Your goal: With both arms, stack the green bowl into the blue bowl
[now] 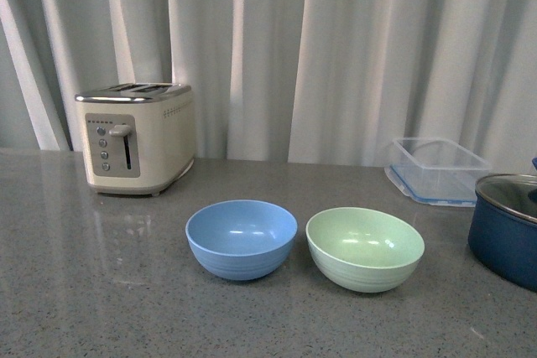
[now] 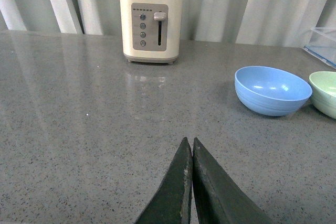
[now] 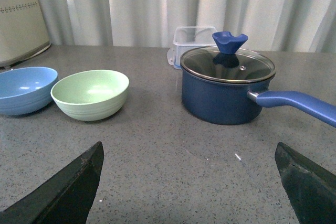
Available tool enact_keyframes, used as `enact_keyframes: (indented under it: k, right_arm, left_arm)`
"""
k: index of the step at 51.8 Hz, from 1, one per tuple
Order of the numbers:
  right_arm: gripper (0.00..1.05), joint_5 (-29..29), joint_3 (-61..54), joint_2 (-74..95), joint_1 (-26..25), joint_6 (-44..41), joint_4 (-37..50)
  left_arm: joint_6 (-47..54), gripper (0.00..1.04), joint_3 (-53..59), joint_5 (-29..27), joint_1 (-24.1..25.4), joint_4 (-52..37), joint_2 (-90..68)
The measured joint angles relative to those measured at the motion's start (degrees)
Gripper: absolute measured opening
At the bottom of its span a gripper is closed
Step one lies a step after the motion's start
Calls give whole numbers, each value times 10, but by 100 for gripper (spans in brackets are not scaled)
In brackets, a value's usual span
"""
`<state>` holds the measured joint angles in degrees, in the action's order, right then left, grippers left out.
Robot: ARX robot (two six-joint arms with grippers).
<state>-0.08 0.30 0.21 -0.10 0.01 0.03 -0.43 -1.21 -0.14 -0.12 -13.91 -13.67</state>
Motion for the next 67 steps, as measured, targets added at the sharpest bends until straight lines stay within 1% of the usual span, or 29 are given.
enact_keyframes:
  k: [14, 17, 19, 21, 37, 38, 41, 46, 49, 50, 52, 53, 55, 57, 59, 61, 64, 65, 67]
  right_arm:
    - [95, 0, 0, 0, 0, 0, 0]
    - [95, 0, 0, 0, 0, 0, 0]
    - [95, 0, 0, 0, 0, 0, 0]
    - [95, 0, 0, 0, 0, 0, 0]
    - [95, 0, 0, 0, 0, 0, 0]
    - [95, 0, 0, 0, 0, 0, 0]
    - [95, 0, 0, 0, 0, 0, 0]
    - [95, 0, 0, 0, 0, 0, 0]
    - [95, 0, 0, 0, 0, 0, 0]
    - [95, 4, 3, 7, 1, 2, -10]
    - [95, 18, 30, 35, 7, 8, -73]
    - [95, 28, 55, 70, 12, 11, -124]
    - [95, 40, 105, 151, 21, 15, -212]
    - [95, 45, 136, 206, 29, 18, -260]
    - [95, 49, 159, 255, 38, 19, -285]
    - [95, 57, 180, 312, 54, 20, -286]
    - [95, 65, 218, 395, 85, 26, -262]
    - [95, 69, 234, 425, 100, 29, -247]
    - [95, 70, 259, 463, 120, 34, -230]
  left_arm:
    - [0, 4, 0, 0, 0, 36, 36]
    - [0, 4, 0, 0, 0, 74, 66]
    - [0, 4, 0, 0, 0, 118, 97]
    - [0, 4, 0, 0, 0, 135, 123]
    - [0, 4, 0, 0, 0, 139, 134]
    - [0, 6, 0, 0, 0, 139, 134]
    - [0, 20, 0, 0, 0, 139, 134]
    - [0, 38, 0, 0, 0, 139, 134]
    - [0, 47, 0, 0, 0, 139, 134]
    - [0, 51, 0, 0, 0, 139, 134]
    - [0, 58, 0, 0, 0, 139, 134]
    - [0, 59, 0, 0, 0, 139, 134]
    - [0, 67, 0, 0, 0, 139, 134]
    - [0, 72, 0, 0, 0, 139, 135]
    - [0, 77, 0, 0, 0, 139, 135]
    - [0, 84, 0, 0, 0, 139, 135]
    - [0, 98, 0, 0, 0, 139, 135]
    - [1, 100, 0, 0, 0, 139, 135]
    - [1, 98, 0, 0, 0, 139, 135]
